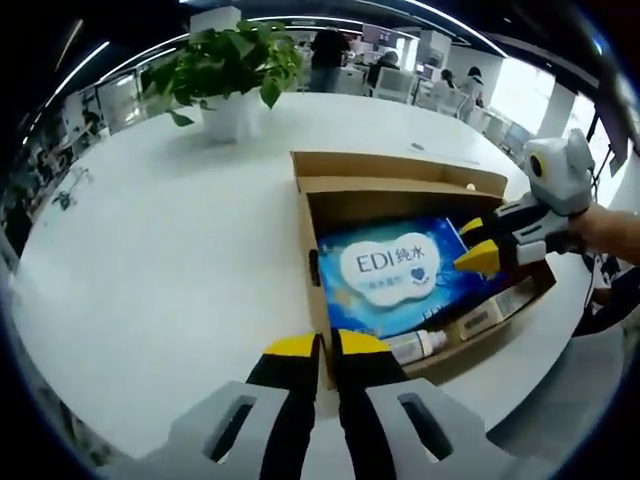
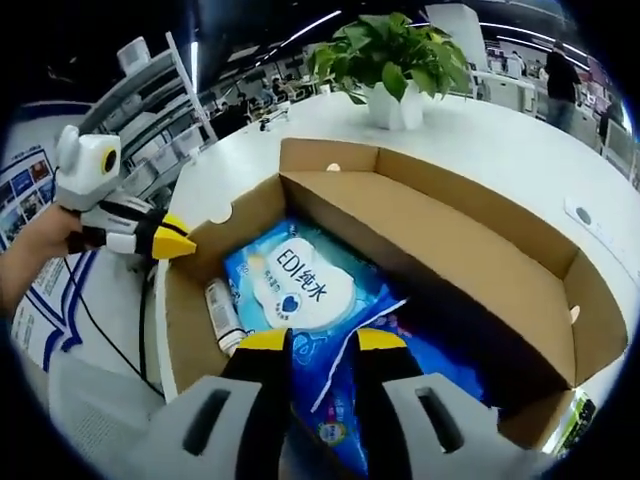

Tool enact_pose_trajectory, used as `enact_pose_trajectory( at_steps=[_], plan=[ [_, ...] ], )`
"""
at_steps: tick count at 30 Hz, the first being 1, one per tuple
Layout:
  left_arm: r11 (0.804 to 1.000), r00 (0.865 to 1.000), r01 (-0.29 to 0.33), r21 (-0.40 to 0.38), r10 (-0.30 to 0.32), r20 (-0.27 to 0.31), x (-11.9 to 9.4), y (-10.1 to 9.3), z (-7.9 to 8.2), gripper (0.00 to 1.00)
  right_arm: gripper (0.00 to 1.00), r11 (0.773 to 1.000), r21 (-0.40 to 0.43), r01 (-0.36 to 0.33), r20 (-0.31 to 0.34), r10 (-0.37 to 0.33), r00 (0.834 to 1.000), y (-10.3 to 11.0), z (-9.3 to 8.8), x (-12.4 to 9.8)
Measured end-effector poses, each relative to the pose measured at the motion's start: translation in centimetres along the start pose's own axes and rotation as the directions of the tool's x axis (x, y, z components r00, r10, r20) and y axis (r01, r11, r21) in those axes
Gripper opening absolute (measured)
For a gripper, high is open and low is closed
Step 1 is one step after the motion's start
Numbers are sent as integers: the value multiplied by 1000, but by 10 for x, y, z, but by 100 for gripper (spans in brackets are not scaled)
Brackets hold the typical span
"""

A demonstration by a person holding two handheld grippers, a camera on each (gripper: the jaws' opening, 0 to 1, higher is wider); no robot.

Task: Operate the shoe box by opening the lid, removing the specified soft item, and placing it in the target area until the item is outside and the box remains undamaged.

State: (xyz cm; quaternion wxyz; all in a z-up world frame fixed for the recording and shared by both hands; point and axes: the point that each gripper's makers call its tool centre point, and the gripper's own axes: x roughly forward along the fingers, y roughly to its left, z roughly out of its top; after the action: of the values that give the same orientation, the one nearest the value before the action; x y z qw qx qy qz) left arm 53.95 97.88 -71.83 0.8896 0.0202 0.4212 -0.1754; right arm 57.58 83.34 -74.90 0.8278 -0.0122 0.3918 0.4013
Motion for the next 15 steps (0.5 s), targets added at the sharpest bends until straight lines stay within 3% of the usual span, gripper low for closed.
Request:
enact_pose_trajectory(
  at_steps=[3, 7, 15],
  plan=[
    [1000, 1000, 1, -2, -1, 0, 0, 0, 0, 3, 19, 1000, 13, 4, -11, -4, 1000, 0, -2, 5],
    [1000, 1000, 1, -7, -1, 3, 1, 1, 0, 3, 6, 999, -14, 50, -26, -50, 998, -9, -5, 7],
    [1000, 1000, 1, -10, -1, 2, 1, 1, 0, 3, 3, 999, 9, 38, -23, -38, 999, -7, -3, 0]
  ],
)
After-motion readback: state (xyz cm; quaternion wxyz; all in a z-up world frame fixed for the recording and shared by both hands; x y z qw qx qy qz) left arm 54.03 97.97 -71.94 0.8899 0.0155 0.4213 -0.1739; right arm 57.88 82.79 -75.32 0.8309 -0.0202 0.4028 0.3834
